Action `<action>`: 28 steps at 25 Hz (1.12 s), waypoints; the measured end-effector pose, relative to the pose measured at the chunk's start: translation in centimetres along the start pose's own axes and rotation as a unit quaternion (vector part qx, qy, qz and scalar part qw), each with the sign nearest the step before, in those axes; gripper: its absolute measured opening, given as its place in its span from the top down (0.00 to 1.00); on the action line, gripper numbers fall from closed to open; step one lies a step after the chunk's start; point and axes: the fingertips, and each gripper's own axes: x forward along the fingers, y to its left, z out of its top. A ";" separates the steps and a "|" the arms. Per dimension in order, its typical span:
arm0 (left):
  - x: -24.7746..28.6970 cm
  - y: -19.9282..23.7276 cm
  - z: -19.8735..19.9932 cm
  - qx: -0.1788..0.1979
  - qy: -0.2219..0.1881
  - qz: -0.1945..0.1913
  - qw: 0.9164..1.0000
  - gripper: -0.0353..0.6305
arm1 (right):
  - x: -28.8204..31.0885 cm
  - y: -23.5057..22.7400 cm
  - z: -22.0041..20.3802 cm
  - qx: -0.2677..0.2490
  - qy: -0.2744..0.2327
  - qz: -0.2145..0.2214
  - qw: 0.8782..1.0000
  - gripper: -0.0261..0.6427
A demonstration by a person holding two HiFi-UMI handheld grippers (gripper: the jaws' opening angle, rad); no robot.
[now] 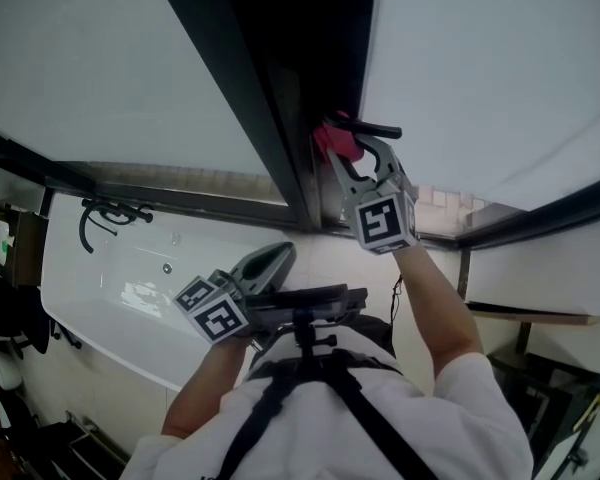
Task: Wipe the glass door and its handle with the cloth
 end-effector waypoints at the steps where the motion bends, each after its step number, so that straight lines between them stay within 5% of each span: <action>1: 0.0 0.1 0.0 -0.001 0.000 0.001 1.000 0.96 | -0.2 -0.2 -0.3 0.008 0.003 -0.007 1.000 0.80; 16: 0.9 0.7 -0.1 -0.005 0.012 0.004 1.000 0.96 | 0.5 0.6 -5.0 0.014 0.038 -0.025 0.999 0.80; 28: 0.1 1.6 0.3 -0.009 0.009 0.020 1.000 0.96 | 2.1 4.9 -12.3 0.002 0.132 0.026 0.991 0.80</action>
